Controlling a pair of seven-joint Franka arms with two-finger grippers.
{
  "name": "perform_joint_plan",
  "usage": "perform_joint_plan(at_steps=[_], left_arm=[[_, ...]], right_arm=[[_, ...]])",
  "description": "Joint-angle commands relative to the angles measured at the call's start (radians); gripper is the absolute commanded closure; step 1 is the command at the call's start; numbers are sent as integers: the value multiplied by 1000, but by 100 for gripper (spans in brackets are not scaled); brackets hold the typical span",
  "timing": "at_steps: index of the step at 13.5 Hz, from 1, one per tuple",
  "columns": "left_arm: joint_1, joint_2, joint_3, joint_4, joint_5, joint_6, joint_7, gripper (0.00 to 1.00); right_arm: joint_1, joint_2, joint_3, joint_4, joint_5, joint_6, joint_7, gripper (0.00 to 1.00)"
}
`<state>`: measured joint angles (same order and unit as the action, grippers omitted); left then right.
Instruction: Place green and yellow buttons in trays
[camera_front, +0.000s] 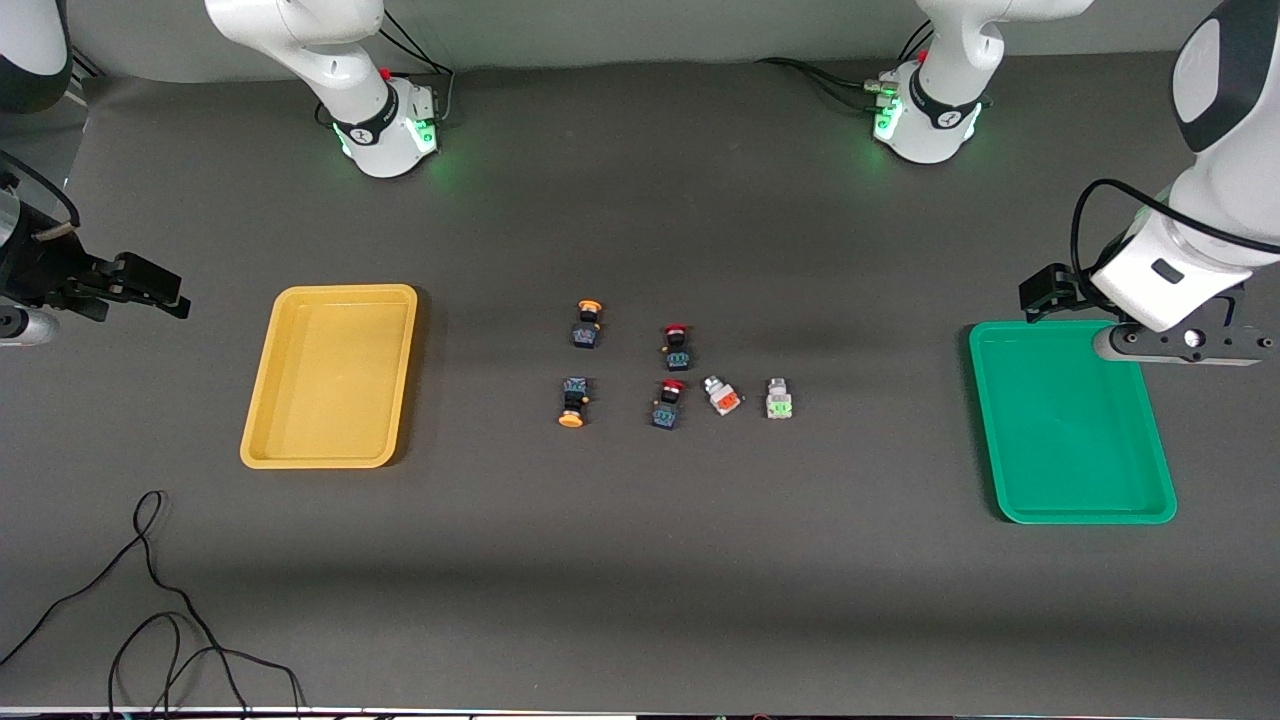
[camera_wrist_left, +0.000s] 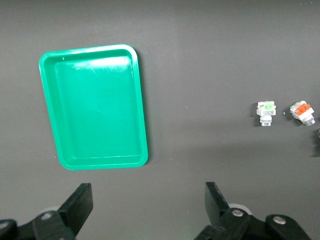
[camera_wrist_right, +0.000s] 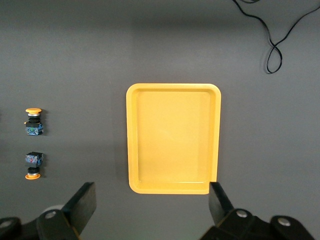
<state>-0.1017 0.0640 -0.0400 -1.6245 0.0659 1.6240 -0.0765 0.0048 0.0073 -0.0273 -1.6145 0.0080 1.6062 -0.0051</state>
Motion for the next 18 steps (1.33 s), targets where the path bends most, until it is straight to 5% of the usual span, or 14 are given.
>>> perform_joint_plan(at_steps=[1,7,12,18], left_arm=[[-3,-6,3,-3,-9,5,6,0],[-1,-6,3,-3,-9,5,9,0],[-3,-6,3,-3,-9,5,7,0],[-1,-6,5,-3,-9,2,9,0]], right_arm=[[3,-3,0,15,10,-15,8,0],[-2,10,-2,33,4,-25,-3,0],[18,-44,10,-60,18,-16,7,0],[257,-104,7,-229,52,107,247,0]])
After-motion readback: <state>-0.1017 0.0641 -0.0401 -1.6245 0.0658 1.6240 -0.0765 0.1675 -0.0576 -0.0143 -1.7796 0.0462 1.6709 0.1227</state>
